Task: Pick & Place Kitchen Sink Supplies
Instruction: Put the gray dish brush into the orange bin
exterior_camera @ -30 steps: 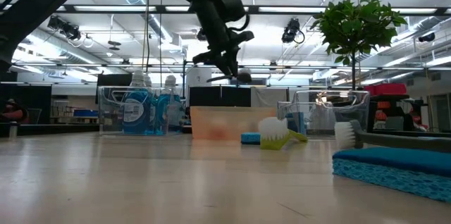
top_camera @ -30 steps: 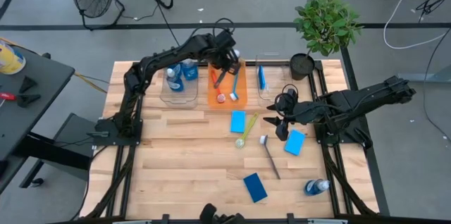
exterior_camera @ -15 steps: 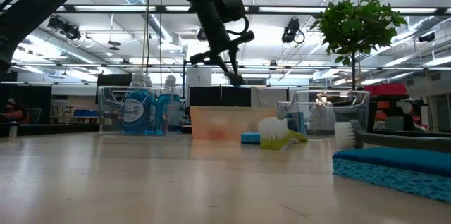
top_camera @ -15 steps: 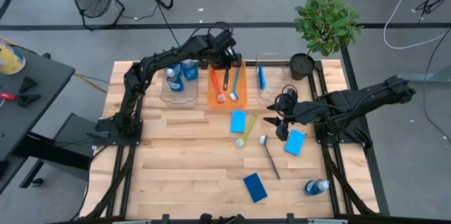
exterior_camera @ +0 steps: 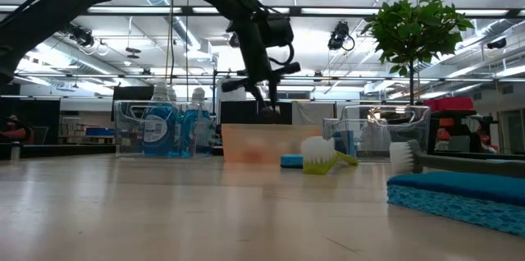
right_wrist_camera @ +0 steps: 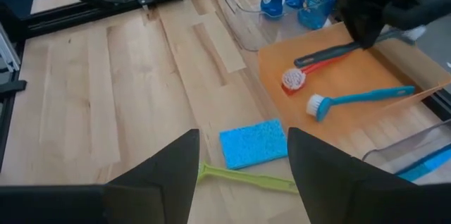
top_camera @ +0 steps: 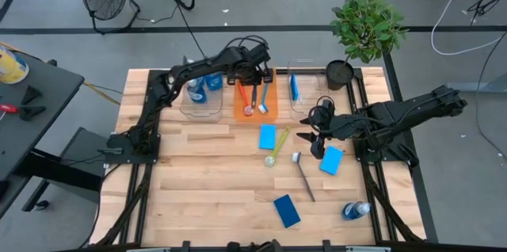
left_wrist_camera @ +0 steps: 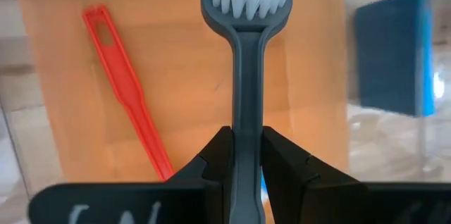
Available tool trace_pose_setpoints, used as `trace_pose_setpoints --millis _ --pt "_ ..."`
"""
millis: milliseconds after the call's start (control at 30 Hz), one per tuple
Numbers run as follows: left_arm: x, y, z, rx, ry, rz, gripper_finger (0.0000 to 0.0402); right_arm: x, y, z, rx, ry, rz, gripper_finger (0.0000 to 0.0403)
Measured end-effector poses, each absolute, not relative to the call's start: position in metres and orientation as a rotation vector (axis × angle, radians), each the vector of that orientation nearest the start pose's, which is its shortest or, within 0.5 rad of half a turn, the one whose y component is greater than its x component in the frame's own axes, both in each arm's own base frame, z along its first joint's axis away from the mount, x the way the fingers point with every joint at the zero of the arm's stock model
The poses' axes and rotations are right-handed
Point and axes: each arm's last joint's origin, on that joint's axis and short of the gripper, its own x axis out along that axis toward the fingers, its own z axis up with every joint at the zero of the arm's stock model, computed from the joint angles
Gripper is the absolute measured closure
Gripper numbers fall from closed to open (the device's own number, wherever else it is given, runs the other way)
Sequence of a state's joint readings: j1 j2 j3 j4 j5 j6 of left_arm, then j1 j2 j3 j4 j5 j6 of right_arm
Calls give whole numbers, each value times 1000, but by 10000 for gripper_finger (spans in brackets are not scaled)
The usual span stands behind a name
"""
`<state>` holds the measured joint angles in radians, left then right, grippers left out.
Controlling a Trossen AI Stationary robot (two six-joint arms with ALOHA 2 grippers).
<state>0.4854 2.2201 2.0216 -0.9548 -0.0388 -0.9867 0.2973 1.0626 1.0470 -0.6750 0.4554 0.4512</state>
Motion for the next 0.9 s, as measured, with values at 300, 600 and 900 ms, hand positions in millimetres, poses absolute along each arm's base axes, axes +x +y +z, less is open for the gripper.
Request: trace_pose_setpoints --millis 300,600,900 --pt "422 217 225 -1106 852 992 323 204 49 331 181 593 -291 185" --pt "423 218 225 -1105 838 1002 254 204 49 330 180 594 -291 185" --pt "424 219 226 -1039 856 961 192 204 49 330 171 595 -288 185"
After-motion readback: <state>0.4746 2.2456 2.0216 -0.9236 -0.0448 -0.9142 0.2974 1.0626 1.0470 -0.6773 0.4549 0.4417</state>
